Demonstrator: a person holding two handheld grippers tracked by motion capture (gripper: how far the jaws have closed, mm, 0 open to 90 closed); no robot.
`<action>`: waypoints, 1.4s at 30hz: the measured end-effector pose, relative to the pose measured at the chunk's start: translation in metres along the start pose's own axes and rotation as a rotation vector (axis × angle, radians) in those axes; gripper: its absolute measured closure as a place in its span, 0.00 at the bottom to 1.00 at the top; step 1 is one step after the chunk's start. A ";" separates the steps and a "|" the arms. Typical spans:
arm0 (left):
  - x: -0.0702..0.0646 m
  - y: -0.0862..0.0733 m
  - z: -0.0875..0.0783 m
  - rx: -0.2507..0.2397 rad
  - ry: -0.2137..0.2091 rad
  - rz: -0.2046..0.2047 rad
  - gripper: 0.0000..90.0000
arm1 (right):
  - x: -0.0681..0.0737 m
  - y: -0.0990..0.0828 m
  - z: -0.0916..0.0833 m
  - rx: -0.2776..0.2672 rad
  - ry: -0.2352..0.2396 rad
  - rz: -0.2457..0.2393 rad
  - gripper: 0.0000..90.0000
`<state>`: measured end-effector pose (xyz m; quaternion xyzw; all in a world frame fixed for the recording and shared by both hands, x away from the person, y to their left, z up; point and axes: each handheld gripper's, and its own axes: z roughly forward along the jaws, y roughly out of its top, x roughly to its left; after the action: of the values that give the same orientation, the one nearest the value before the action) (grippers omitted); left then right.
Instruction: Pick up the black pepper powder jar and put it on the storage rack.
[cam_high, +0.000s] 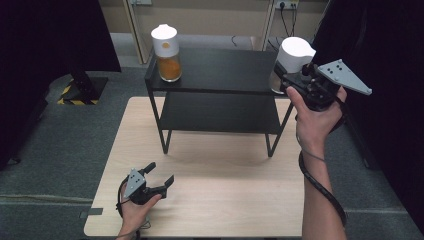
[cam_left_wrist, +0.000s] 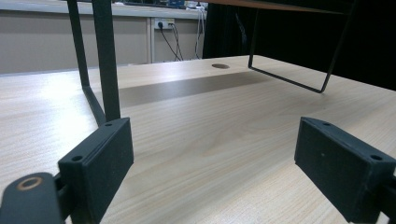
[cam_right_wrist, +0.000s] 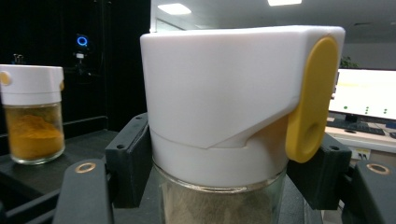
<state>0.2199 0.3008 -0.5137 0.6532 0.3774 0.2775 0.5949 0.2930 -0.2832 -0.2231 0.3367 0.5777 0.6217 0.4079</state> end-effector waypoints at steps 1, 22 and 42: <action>0.000 0.000 0.000 0.000 0.000 -0.001 0.12 | -0.001 0.001 0.002 0.004 -0.003 0.001 0.34; 0.000 -0.001 0.000 -0.003 0.000 -0.002 0.12 | -0.014 0.003 0.041 0.054 -0.040 0.024 0.34; 0.000 -0.001 0.000 -0.003 0.000 0.001 0.12 | -0.018 0.002 0.064 0.088 -0.066 0.039 0.34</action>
<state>0.2196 0.3009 -0.5143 0.6524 0.3767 0.2784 0.5958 0.3575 -0.2715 -0.2131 0.3859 0.5841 0.5919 0.3995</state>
